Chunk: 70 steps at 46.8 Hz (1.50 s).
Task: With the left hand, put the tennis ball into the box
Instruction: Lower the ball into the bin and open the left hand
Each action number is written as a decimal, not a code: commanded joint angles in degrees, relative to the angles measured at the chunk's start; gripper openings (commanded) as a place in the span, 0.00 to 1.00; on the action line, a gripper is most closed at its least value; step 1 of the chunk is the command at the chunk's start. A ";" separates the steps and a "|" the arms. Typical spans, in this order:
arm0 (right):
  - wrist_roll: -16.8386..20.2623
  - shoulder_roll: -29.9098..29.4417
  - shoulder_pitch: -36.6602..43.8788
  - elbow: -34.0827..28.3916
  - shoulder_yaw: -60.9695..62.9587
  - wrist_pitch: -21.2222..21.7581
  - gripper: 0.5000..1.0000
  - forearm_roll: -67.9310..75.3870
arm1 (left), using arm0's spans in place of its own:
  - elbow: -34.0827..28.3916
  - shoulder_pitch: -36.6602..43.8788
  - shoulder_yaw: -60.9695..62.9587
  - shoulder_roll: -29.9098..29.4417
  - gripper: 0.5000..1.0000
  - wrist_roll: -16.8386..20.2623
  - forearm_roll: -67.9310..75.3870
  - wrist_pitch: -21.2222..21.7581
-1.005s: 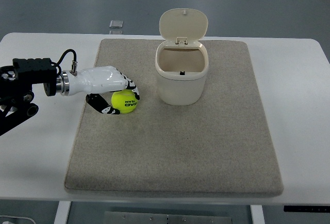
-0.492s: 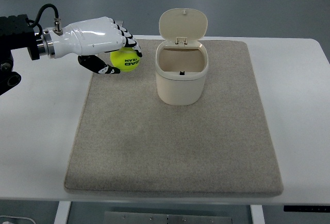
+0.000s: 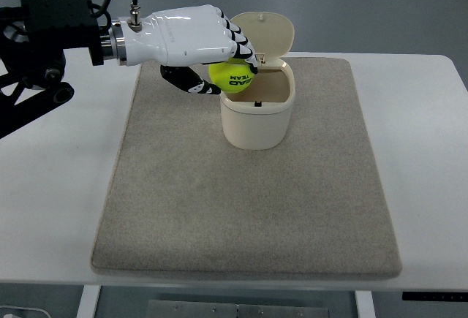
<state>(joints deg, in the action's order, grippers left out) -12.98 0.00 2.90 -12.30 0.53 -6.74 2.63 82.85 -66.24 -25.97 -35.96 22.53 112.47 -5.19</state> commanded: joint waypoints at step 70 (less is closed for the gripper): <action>-0.03 0.00 0.00 0.00 0.00 0.06 0.88 0.00 | -3.31 7.53 1.28 -9.91 0.99 -0.03 -27.55 0.36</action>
<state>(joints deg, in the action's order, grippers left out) -13.01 0.00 2.89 -12.31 0.53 -6.77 2.62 79.93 -60.66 -24.61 -44.32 22.51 91.59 -4.84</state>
